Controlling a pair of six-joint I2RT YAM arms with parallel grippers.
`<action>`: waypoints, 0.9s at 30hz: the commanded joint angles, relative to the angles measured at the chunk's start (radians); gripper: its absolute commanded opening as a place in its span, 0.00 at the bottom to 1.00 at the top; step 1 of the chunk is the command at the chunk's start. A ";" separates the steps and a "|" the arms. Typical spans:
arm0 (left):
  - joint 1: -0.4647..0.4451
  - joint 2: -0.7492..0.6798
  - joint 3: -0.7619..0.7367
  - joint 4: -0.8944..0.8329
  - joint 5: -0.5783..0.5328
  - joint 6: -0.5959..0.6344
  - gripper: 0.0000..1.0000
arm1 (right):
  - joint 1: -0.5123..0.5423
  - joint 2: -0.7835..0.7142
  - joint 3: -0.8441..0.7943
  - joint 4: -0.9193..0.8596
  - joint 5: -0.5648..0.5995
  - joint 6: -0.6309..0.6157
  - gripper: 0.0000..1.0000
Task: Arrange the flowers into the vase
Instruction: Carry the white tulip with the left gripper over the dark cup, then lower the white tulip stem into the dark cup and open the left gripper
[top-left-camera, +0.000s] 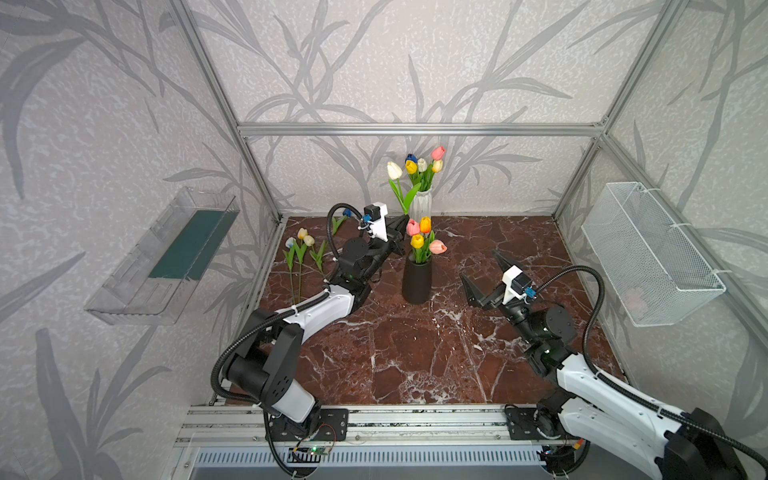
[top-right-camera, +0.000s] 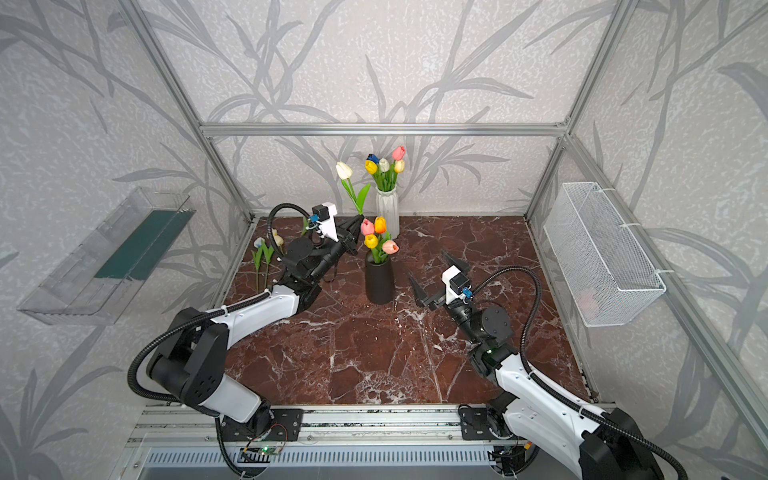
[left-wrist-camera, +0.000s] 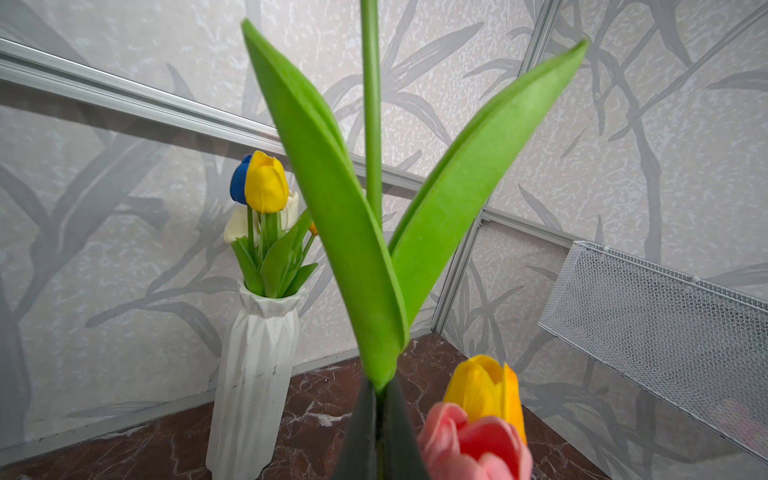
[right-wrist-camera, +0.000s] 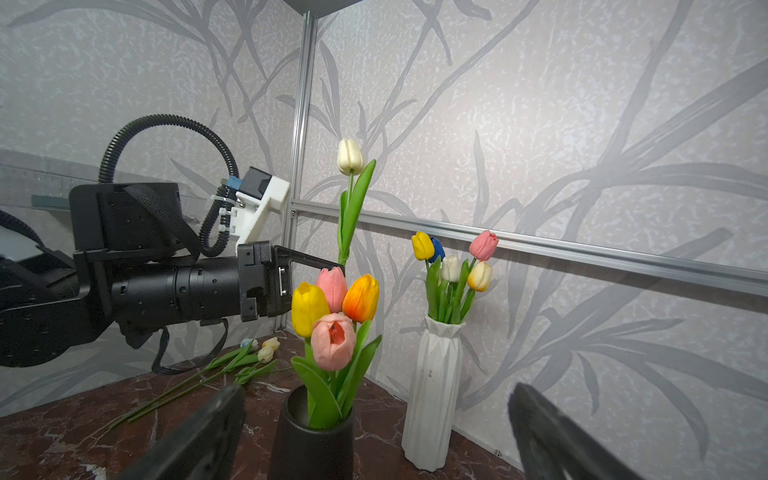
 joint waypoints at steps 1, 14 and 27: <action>-0.015 -0.004 0.050 0.024 0.003 0.024 0.00 | 0.005 -0.006 -0.008 0.048 0.001 -0.010 1.00; -0.027 -0.071 0.012 -0.106 -0.041 0.121 0.00 | 0.005 0.002 -0.007 0.045 -0.001 -0.015 1.00; -0.026 -0.112 -0.042 -0.158 -0.008 0.129 0.08 | 0.005 0.011 -0.003 0.043 -0.010 -0.015 1.00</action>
